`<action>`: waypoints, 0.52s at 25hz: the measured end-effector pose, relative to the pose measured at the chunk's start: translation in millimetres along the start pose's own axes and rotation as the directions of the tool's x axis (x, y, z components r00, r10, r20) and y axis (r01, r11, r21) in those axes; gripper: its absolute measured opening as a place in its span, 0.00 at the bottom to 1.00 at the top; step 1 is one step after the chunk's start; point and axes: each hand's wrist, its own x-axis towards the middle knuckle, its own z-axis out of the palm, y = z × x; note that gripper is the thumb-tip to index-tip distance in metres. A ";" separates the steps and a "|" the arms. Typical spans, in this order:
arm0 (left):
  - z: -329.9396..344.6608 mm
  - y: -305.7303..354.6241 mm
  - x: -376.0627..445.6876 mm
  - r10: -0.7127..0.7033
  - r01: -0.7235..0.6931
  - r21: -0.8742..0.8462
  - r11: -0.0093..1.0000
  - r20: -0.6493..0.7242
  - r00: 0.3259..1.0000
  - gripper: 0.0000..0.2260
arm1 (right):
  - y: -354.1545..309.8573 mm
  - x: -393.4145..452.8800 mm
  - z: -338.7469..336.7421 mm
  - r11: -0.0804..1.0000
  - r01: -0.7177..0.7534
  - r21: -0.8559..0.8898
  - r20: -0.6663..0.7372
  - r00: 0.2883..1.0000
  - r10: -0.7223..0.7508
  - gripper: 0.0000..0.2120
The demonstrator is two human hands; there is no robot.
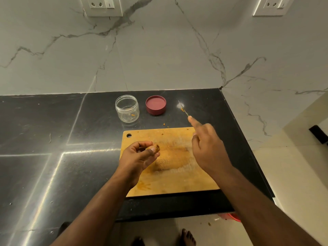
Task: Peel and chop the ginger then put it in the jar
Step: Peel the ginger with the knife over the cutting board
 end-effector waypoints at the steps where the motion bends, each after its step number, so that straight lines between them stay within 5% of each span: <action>1: 1.1 -1.3 -0.4 -0.001 0.001 0.029 1.000 0.001 1.000 0.13 | 6.4 5.1 5.6 0.999 -0.017 -0.030 0.041 0.999 0.018 0.24; 4: 1.1 -6.1 -2.5 0.002 -0.001 0.075 0.997 -0.004 1.000 0.12 | 14.0 10.4 13.6 0.989 -0.140 0.039 0.147 0.980 0.133 0.24; 9: -5.2 -6.3 -1.6 -0.012 0.015 0.118 0.993 -0.029 1.000 0.11 | 16.8 1.8 7.9 0.982 -0.099 0.160 0.065 0.994 0.090 0.23; 13: -16.0 -4.8 2.1 -0.001 0.022 0.195 0.981 -0.108 0.994 0.08 | 11.9 -4.6 28.0 0.940 -0.196 0.280 0.389 0.918 0.076 0.22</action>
